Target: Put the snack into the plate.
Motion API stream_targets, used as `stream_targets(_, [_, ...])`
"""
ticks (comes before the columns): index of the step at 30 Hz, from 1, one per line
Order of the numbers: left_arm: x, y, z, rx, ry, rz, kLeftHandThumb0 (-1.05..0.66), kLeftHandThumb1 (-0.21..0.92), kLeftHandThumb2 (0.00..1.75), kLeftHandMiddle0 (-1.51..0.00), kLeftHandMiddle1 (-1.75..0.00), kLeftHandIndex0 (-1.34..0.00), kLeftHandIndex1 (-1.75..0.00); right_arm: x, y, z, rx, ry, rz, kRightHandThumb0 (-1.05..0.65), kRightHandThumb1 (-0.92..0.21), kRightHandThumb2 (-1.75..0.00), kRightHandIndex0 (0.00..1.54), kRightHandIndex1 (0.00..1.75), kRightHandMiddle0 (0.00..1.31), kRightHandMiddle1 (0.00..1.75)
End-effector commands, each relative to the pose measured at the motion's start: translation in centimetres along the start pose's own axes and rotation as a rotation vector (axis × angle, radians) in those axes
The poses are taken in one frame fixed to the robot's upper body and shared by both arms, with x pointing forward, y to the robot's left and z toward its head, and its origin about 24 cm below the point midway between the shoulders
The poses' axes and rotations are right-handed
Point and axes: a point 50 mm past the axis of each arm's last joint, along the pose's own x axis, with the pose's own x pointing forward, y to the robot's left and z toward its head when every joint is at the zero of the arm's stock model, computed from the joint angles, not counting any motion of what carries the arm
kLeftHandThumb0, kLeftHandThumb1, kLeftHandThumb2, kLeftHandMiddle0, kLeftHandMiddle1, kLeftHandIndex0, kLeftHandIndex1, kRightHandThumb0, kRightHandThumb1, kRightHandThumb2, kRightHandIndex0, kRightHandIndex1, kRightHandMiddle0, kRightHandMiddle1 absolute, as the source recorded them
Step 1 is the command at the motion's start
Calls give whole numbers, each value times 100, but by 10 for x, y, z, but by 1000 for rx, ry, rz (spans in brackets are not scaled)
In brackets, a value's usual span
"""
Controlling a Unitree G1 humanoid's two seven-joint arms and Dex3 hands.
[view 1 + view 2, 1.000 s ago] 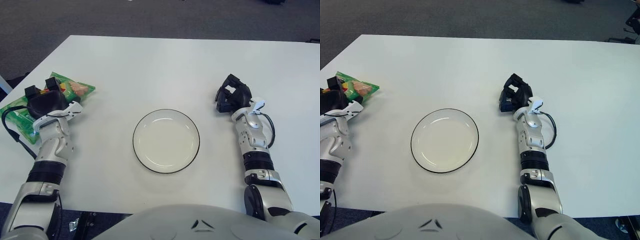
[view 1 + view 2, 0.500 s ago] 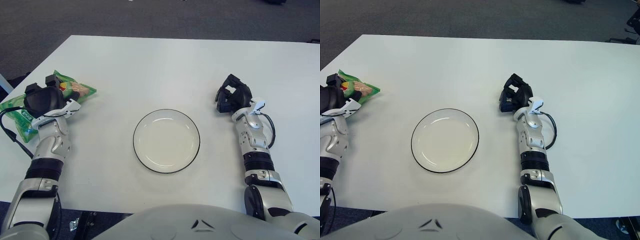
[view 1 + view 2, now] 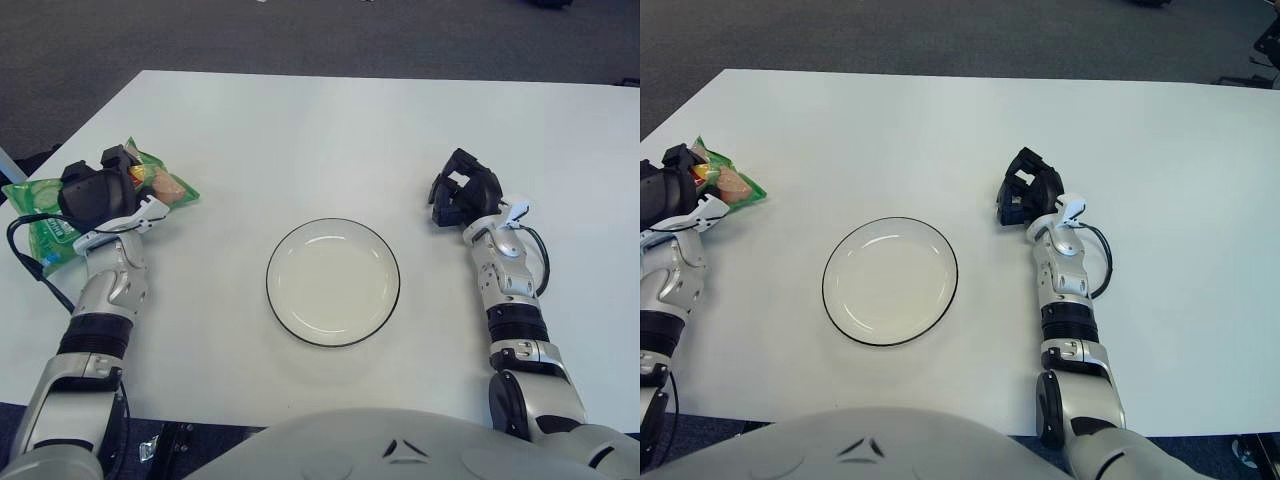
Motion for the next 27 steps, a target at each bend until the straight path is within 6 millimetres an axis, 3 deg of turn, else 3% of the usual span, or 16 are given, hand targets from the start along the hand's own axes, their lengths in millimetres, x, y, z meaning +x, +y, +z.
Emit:
stream_targets(1, [-21, -16, 6, -35, -9, -68, 64, -3, 175, -92, -175, -116, -175, -25, -7, -37, 32, 140, -38, -1, 8, -175, 91, 169, 69, 175])
stream_targets(20, [-13, 13, 47, -334, -130, -4, 65, -3, 175, -92, -175, -121, -175, -24, -7, -38, 27, 143, -18, -1, 7, -175, 90, 171, 69, 175])
stream_targets(27, [-13, 21, 74, -601, -181, -1, 65, -3, 175, -92, -175, -125, -175, -23, -7, -39, 25, 144, -8, -1, 7, -175, 91, 170, 69, 175])
